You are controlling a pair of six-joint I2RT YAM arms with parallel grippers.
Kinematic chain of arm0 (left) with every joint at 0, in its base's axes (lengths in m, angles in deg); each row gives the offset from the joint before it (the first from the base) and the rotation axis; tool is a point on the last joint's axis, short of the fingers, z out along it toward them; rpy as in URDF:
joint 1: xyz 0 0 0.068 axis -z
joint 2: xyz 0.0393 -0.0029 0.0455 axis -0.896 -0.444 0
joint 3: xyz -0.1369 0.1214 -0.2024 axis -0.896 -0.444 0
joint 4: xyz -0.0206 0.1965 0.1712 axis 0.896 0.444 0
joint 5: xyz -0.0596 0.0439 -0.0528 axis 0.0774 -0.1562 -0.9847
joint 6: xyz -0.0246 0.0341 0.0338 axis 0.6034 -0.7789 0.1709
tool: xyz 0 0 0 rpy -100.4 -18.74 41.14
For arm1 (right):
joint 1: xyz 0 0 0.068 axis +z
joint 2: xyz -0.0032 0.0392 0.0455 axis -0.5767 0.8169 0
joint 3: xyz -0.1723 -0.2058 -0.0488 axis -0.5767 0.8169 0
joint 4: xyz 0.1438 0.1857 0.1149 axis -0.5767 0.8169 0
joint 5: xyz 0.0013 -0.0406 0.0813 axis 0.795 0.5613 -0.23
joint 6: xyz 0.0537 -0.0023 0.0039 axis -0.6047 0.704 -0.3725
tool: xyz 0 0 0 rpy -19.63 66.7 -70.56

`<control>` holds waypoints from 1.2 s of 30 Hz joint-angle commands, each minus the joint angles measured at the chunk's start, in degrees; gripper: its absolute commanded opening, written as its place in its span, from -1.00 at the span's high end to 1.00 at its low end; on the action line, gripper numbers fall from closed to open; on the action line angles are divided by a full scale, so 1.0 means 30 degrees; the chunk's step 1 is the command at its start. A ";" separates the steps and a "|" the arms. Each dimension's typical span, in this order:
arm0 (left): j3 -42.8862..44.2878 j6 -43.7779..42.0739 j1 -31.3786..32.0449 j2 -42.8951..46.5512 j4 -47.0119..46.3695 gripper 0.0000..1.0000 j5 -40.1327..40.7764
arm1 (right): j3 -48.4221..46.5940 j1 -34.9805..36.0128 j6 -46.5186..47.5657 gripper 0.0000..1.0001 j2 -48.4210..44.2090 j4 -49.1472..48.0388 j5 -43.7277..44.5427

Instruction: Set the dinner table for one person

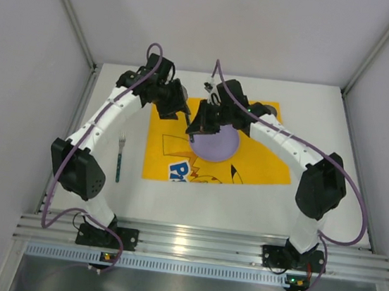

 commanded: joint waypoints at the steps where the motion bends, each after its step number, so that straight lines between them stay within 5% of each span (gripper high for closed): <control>1: -0.0181 -0.0527 -0.0032 0.1735 0.0096 -0.21 0.0840 | -0.0782 -0.0905 0.0957 1.00 -0.1231 0.1534 0.1487; 3: -0.0472 -0.0878 -0.0119 0.2233 0.0331 -0.59 0.1862 | -0.0345 -0.1317 0.1689 1.00 -0.1554 0.1977 0.2100; 7: -0.1555 -0.1376 -0.0821 0.3404 0.0274 -0.78 0.2542 | 0.1644 -0.3361 0.2627 1.00 -0.3307 0.2680 0.2602; 16: -0.3637 -0.2666 -0.2931 0.4519 0.0948 -0.78 0.3158 | 0.6366 -0.8551 0.4765 1.00 -0.4723 0.3940 0.1871; 36: -0.5747 -0.2959 -0.4484 0.4725 0.0332 -0.72 0.3157 | 0.5576 -0.8907 0.4769 1.00 -0.0328 0.3915 -0.0328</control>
